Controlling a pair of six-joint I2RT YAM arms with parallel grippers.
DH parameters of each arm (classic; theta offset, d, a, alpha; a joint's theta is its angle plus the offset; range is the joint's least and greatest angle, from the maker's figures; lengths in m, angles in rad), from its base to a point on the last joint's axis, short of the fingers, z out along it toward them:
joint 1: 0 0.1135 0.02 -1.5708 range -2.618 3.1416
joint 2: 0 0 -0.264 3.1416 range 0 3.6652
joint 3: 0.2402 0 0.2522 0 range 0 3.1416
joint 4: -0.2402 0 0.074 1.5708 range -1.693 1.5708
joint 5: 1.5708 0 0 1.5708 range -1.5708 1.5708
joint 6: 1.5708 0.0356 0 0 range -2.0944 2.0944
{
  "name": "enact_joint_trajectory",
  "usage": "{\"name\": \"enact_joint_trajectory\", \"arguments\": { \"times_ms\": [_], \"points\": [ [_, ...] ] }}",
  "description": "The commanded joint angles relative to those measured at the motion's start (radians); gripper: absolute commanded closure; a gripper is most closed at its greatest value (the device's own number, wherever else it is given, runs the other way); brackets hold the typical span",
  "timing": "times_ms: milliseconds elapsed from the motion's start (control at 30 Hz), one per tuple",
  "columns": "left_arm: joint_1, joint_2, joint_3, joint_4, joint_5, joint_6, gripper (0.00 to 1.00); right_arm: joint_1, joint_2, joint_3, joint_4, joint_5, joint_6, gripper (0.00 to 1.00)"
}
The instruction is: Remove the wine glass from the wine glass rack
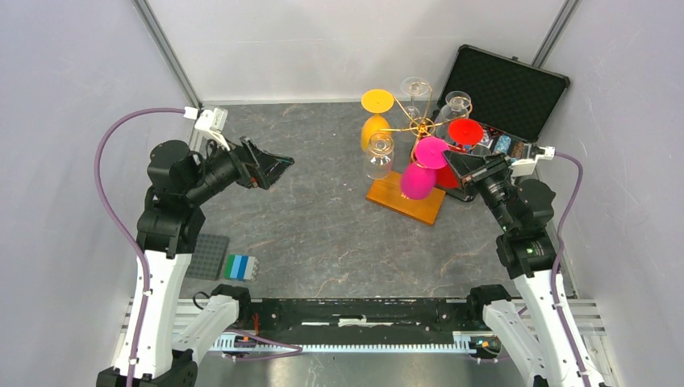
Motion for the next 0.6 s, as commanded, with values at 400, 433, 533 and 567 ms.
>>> {"name": "enact_joint_trajectory", "arguments": {
  "times_ms": [400,433,533,567],
  "points": [
    [0.002,0.007,0.017,0.025,0.02,-0.028,0.0,0.001,0.002,0.169,-0.088,-0.03,0.009,1.0],
    [0.002,0.007,0.016,0.025,0.019,-0.029,0.0,0.002,0.003,0.169,-0.096,-0.04,0.014,1.0],
    [0.002,0.01,0.015,0.024,0.018,-0.033,0.0,0.001,-0.001,0.176,-0.118,-0.058,0.013,1.0],
    [0.002,0.01,0.016,0.025,0.017,-0.034,0.0,0.002,0.002,0.181,-0.122,-0.07,0.008,1.0]
  ]
}}
